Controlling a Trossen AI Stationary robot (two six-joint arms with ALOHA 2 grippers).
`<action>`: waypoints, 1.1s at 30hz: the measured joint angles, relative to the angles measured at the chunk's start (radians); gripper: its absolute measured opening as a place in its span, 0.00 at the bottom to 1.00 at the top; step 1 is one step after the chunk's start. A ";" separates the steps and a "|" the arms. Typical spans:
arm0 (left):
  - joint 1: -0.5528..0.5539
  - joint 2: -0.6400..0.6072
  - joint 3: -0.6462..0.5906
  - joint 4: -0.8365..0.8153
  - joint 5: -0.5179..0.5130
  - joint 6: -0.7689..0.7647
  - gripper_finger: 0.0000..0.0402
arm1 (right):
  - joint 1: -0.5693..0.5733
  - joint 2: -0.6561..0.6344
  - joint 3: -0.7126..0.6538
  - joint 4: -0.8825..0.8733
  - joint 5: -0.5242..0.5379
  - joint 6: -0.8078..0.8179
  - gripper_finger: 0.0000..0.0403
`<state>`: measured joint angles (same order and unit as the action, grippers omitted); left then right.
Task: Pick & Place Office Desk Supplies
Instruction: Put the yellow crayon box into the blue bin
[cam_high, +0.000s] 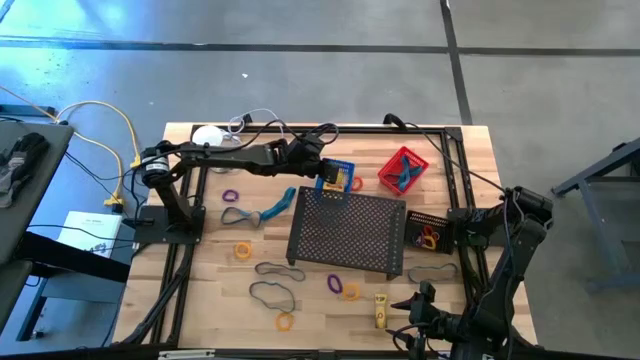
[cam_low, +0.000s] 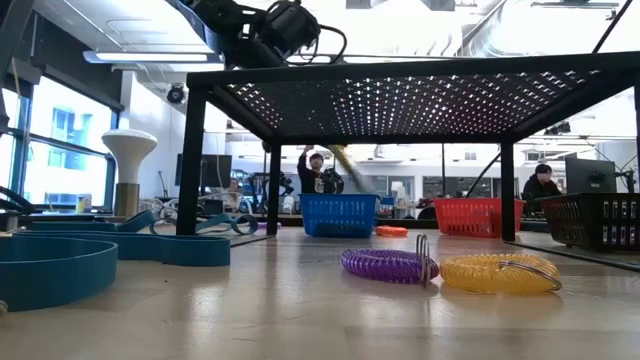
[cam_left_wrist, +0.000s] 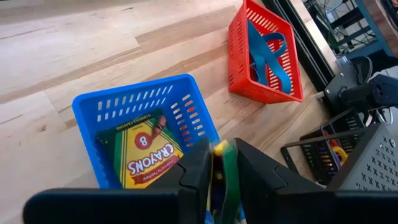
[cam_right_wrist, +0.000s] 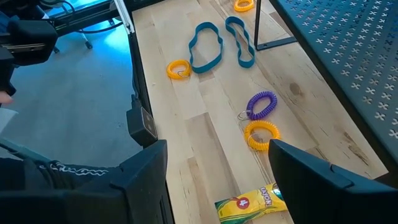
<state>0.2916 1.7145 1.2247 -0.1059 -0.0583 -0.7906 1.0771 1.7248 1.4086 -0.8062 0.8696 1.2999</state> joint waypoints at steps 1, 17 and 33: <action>0.000 0.000 0.000 0.000 0.000 0.000 0.16 | 0.000 0.000 0.000 0.000 0.000 0.000 0.66; -0.002 0.000 0.000 0.005 -0.098 0.088 0.16 | 0.000 0.000 0.000 0.001 0.000 -0.014 0.66; -0.096 0.000 0.000 0.109 -0.301 0.494 0.16 | 0.000 0.000 0.000 0.002 0.013 -0.014 0.66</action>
<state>0.1951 1.7149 1.2247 0.0032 -0.3593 -0.2964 1.0771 1.7248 1.4086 -0.8047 0.8829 1.2858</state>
